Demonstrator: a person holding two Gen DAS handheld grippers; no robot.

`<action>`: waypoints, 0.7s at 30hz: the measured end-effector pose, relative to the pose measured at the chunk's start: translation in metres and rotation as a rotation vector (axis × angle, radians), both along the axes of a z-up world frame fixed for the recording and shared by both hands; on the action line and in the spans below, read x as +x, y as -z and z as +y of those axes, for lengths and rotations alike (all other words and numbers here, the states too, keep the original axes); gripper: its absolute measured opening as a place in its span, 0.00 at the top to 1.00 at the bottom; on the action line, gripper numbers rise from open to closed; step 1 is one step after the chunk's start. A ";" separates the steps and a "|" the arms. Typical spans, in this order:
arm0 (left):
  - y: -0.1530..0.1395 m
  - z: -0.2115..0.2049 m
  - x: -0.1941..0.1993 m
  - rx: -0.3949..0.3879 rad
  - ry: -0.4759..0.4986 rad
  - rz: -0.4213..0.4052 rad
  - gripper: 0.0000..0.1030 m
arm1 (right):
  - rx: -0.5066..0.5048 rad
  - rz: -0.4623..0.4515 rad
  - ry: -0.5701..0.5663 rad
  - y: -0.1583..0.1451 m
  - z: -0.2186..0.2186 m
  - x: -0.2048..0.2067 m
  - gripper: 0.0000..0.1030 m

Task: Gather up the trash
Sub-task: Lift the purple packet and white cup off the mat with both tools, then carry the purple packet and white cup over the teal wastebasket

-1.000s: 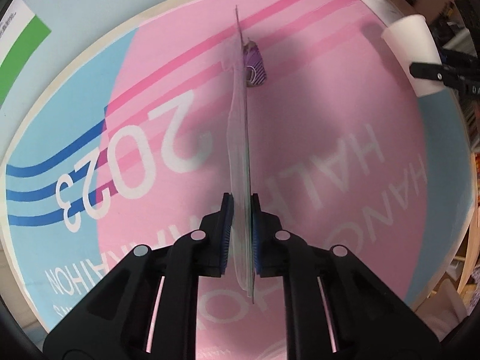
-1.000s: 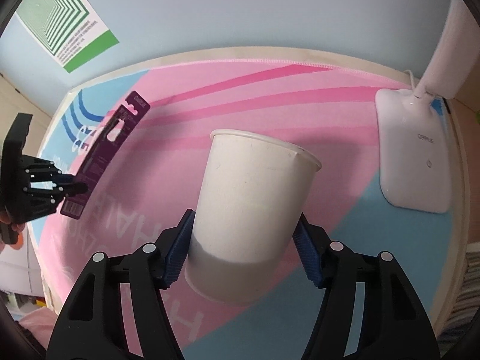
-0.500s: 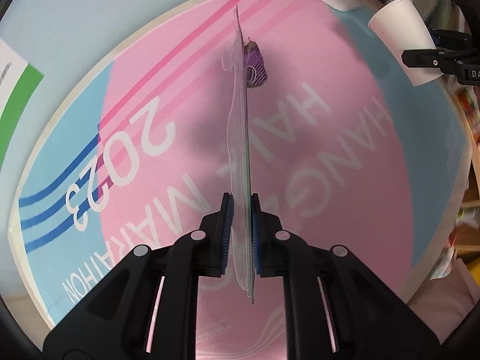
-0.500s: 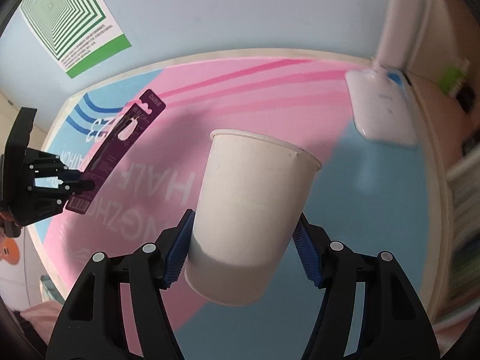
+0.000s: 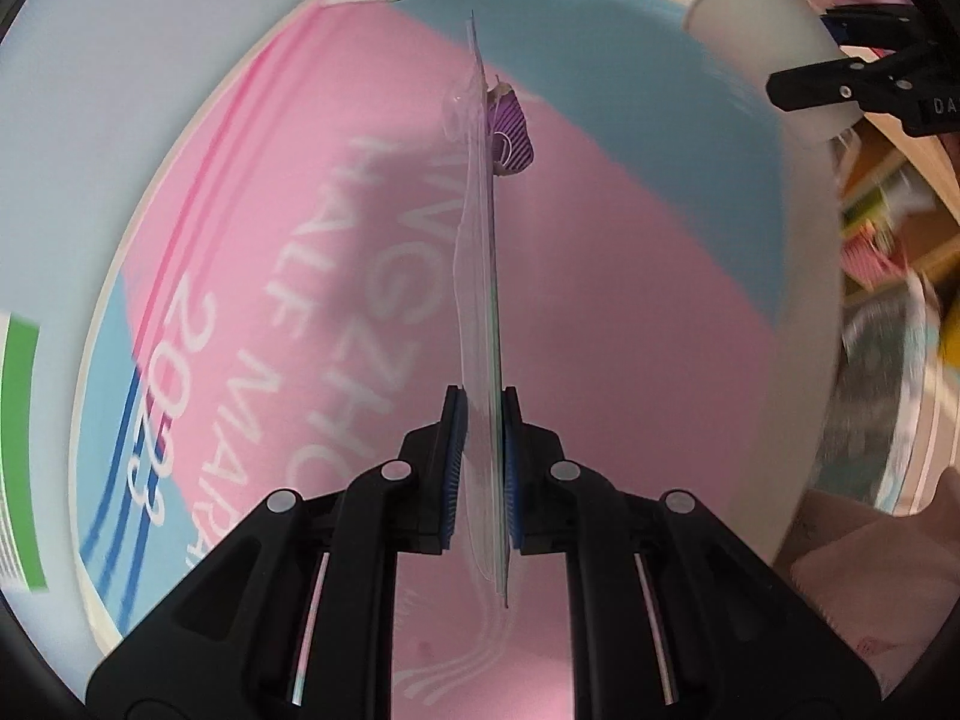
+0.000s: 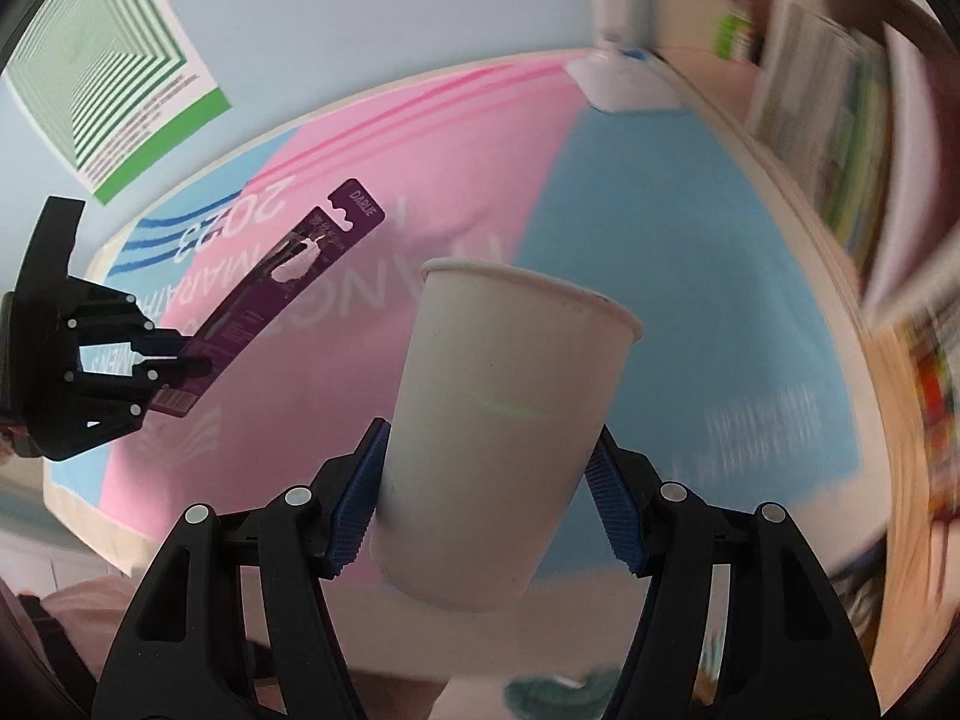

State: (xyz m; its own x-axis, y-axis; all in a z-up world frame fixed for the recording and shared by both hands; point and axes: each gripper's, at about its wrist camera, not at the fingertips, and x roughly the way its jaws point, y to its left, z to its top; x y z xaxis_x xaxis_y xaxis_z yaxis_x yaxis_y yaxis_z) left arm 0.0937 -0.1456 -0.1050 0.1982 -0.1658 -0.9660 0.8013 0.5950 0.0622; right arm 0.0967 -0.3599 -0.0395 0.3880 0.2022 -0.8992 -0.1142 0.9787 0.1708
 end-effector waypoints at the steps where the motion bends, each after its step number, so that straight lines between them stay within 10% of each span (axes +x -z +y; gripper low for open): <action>1: 0.001 -0.003 -0.004 0.004 0.030 -0.003 0.90 | 0.006 0.000 0.036 0.000 -0.005 -0.016 0.38; 21: 0.000 -0.149 -0.191 -0.015 0.607 0.009 0.90 | 0.006 0.029 0.543 -0.002 -0.092 -0.297 0.37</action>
State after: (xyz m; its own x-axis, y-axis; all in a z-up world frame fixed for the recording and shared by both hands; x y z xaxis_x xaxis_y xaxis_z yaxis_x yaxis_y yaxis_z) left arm -0.0972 -0.2945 -0.1045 0.0558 -0.2598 -0.9640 0.9983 0.0325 0.0490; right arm -0.2005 -0.4524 -0.0373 0.4134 -0.0150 -0.9104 0.4125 0.8945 0.1726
